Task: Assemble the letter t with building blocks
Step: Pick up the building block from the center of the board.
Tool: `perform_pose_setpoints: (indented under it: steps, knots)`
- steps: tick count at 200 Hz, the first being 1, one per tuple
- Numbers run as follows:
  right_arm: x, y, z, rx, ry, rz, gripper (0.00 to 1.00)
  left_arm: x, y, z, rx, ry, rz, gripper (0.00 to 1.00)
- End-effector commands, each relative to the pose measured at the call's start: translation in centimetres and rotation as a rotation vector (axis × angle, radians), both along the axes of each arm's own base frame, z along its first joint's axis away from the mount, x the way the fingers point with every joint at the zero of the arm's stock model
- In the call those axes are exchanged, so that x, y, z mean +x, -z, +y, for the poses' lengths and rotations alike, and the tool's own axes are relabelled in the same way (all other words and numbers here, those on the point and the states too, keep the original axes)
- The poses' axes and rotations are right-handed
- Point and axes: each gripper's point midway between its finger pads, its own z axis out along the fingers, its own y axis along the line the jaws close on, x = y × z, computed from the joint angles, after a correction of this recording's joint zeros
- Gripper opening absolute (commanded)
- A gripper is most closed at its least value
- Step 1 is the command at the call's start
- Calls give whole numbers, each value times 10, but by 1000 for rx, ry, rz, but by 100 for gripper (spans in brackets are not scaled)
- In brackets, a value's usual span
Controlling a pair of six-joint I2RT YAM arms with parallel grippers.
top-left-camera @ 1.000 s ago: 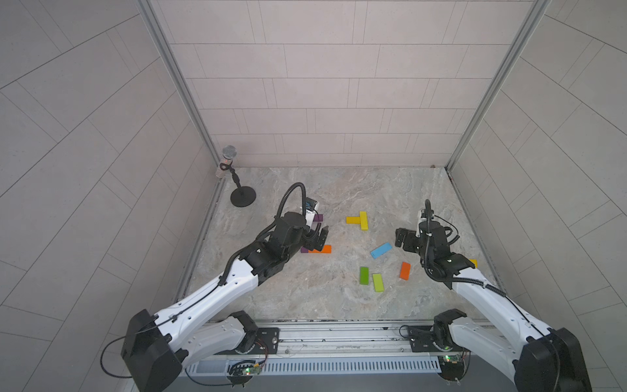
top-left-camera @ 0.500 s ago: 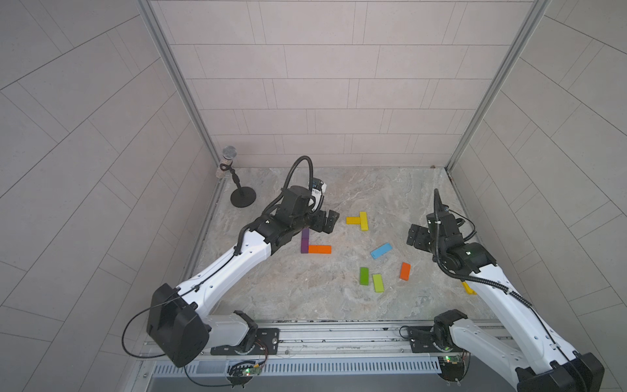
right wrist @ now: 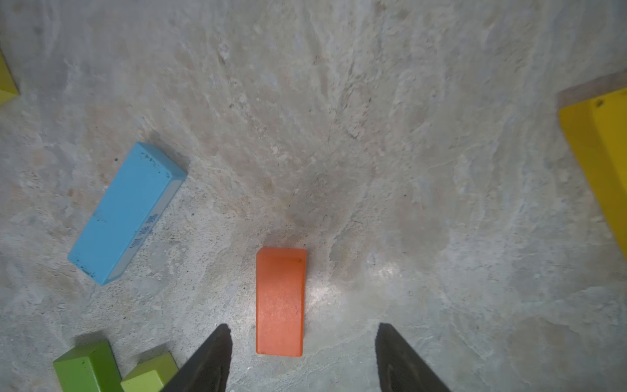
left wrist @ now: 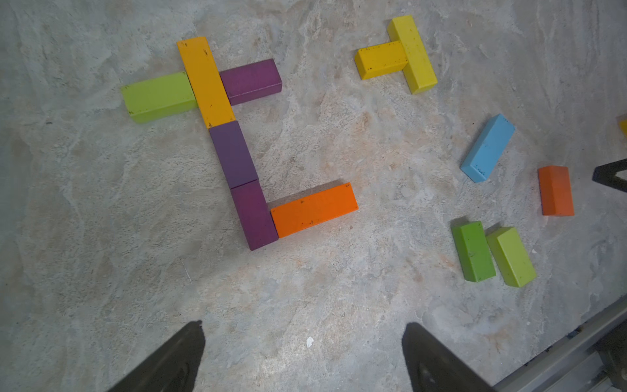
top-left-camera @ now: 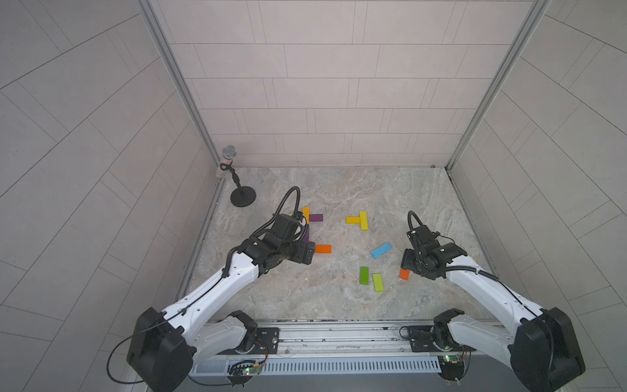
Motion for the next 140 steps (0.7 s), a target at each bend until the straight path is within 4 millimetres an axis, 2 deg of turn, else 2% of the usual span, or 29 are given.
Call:
perform_pose_setpoints:
  steps: [1,47,101,140]
  knots:
    - [7,2,10,50,12,-17,69,1,-4,0,-24,-13,7,95]
    - [8,21,14,40,-28,53,66,-2,-6,2,-59,-40,23,95]
    - [8,31,17,37,-53,101,60,-8,2,5,-88,-77,40,95]
    - [7,38,14,30,-43,132,51,-8,3,7,-77,-81,35,95]
